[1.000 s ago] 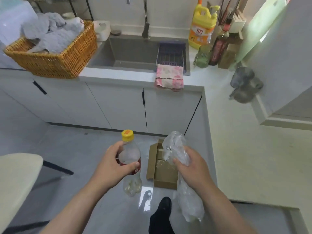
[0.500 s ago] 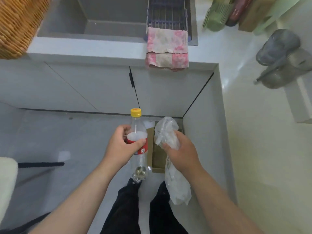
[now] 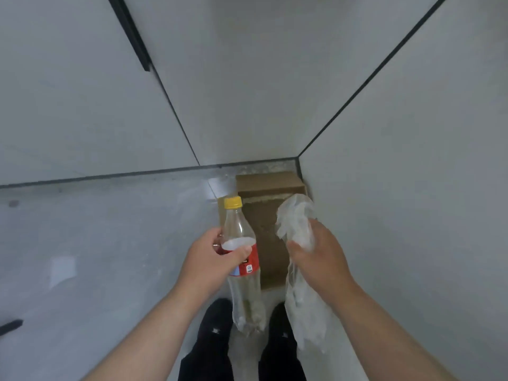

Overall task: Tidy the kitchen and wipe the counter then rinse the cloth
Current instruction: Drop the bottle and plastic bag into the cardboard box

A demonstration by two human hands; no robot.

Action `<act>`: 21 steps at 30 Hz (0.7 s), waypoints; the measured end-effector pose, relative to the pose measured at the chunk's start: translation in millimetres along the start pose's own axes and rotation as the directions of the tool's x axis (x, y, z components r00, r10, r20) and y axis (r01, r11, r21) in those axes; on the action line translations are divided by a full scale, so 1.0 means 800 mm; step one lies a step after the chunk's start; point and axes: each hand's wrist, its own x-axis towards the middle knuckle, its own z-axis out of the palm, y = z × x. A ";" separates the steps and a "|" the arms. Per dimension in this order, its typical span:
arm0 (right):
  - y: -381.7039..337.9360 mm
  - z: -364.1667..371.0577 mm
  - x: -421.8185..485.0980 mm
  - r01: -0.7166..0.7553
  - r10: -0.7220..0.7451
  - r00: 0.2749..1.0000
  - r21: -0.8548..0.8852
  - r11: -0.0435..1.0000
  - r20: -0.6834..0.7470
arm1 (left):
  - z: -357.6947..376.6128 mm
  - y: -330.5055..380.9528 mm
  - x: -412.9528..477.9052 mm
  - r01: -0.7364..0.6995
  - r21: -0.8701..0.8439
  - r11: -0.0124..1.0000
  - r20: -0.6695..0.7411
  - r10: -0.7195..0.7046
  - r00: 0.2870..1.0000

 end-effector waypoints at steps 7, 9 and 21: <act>0.151 0.084 0.103 -0.074 0.072 0.997 -0.046 0.996 -0.031 | 0.064 -0.113 0.147 0.045 0.132 0.990 0.070 -0.054 0.996; 0.180 0.097 0.126 -0.047 0.047 0.999 -0.038 0.998 -0.009 | 0.082 -0.131 0.176 0.053 0.156 0.986 0.039 -0.060 0.997; 0.271 0.136 0.214 -0.006 0.008 0.999 0.046 0.999 -0.052 | 0.199 -0.188 0.291 0.139 0.134 0.981 0.064 -0.149 0.987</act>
